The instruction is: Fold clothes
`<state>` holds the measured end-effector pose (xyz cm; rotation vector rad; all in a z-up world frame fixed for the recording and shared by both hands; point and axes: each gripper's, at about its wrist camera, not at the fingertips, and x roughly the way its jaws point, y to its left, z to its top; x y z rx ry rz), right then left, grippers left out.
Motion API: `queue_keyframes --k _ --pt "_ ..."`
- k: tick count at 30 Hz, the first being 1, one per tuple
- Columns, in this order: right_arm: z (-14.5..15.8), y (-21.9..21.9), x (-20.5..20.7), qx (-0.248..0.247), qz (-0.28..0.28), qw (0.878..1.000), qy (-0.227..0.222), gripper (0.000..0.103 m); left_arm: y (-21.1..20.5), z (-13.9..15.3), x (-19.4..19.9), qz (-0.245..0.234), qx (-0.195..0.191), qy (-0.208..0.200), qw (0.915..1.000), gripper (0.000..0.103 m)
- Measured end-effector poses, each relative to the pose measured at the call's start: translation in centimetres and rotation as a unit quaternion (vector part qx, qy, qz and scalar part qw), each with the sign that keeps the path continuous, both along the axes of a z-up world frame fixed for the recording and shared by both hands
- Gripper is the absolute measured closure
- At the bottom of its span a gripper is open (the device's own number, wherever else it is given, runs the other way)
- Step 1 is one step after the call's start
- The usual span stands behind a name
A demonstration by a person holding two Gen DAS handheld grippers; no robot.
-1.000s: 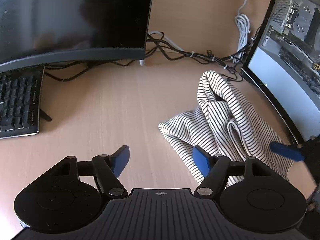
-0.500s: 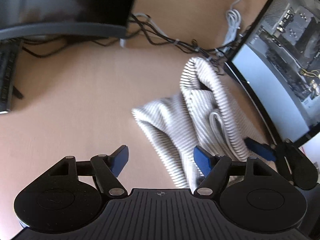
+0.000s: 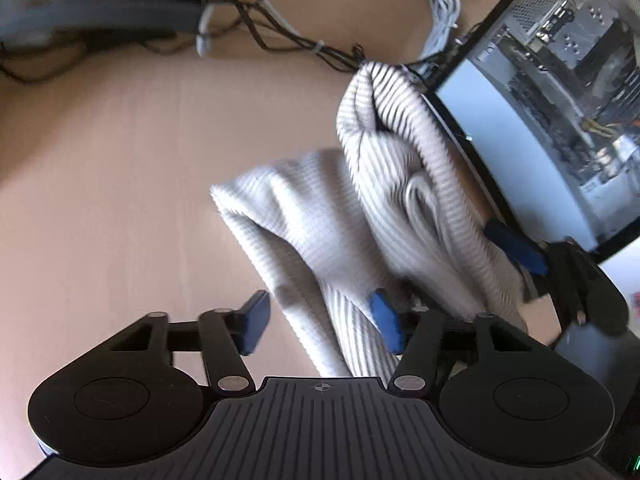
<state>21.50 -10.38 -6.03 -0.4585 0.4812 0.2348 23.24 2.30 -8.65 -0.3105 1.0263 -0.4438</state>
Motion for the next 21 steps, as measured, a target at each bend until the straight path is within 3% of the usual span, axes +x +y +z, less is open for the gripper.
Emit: queue_keyframes --k 1,4,6,8,10,14,17,19,21 --pt "0.3 -0.6 0.1 0.008 -0.007 1.000 -0.002 0.057 -0.1 -0.2 0.0 -0.004 -0.009 0.005 0.9999 0.050" --pt "1.8 -1.2 1.0 0.025 -0.018 0.999 0.011 0.073 -0.3 -0.9 -0.1 -0.017 -0.030 0.019 0.9992 0.059" --pt "4.5 -1.5 1.2 0.077 -0.005 0.997 0.027 0.075 -0.5 -1.1 -0.1 -0.024 -0.035 0.018 0.9989 0.061" --pt "7.3 -1.3 0.4 0.120 0.044 0.991 0.048 0.076 -0.6 -1.2 -0.1 -0.029 -0.040 0.016 0.9987 0.062" --pt "7.6 -1.2 0.1 0.140 0.076 0.983 0.085 0.076 -0.4 -1.6 0.1 -0.033 -0.057 0.020 0.9976 0.062" --pt "4.3 -0.2 0.5 0.107 0.084 0.982 0.132 0.075 0.7 -2.0 0.0 -0.034 -0.078 0.022 0.9962 0.063" --pt "2.2 0.6 0.7 0.070 0.088 0.983 0.148 0.074 3.1 -1.4 -0.4 -0.005 -0.080 0.026 0.9965 0.060" --pt "1.1 2.4 -0.6 0.009 0.108 0.986 0.126 0.065 4.8 -0.4 -0.8 0.018 -0.089 0.018 0.9957 0.059" --pt "0.8 3.4 -1.1 -0.009 0.118 0.986 0.118 0.061 6.3 0.7 -1.2 0.038 -0.106 0.008 0.9936 0.053"
